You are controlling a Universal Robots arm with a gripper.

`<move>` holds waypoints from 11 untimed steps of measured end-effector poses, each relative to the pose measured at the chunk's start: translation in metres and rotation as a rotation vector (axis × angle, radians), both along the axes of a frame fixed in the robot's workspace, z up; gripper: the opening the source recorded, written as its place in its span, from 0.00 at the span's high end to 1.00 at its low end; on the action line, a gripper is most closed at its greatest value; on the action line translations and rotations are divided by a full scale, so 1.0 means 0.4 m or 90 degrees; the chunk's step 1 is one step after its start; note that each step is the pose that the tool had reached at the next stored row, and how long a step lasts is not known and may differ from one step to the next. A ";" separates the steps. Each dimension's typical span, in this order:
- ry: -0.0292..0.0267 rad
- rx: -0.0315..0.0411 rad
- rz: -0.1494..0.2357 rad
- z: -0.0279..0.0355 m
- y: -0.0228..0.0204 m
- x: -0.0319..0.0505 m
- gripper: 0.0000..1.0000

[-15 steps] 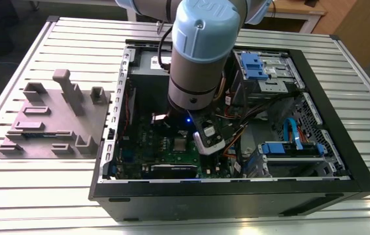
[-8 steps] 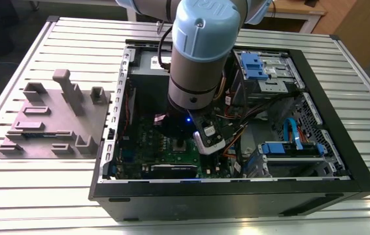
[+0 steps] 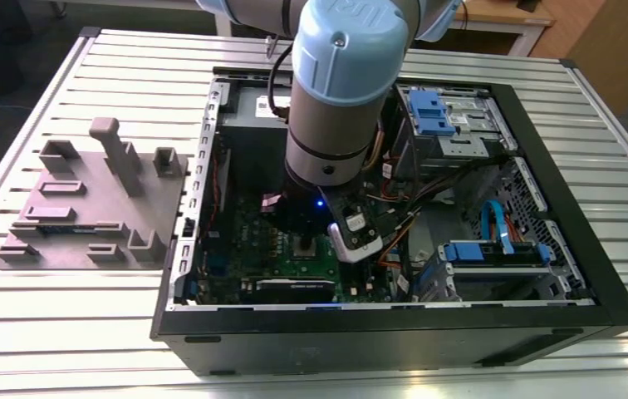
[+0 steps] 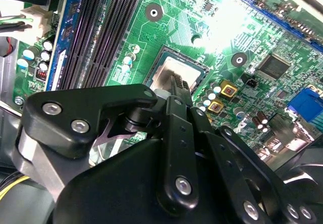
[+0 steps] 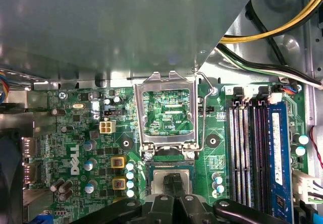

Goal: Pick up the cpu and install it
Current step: 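Close the cpu cover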

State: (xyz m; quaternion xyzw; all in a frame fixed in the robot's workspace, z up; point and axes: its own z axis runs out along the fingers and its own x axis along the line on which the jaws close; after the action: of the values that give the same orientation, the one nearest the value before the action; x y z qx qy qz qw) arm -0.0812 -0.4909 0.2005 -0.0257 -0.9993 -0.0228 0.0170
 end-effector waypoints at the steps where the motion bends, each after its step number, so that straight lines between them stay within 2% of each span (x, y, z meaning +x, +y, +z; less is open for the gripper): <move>1: 0.0000 0.0000 0.000 0.000 0.000 0.000 0.90; 11: 0.0000 0.0001 0.000 0.002 0.000 0.000 0.90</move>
State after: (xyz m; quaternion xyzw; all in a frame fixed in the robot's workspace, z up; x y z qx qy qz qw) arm -0.0813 -0.4910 0.2013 -0.0257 -0.9993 -0.0229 0.0170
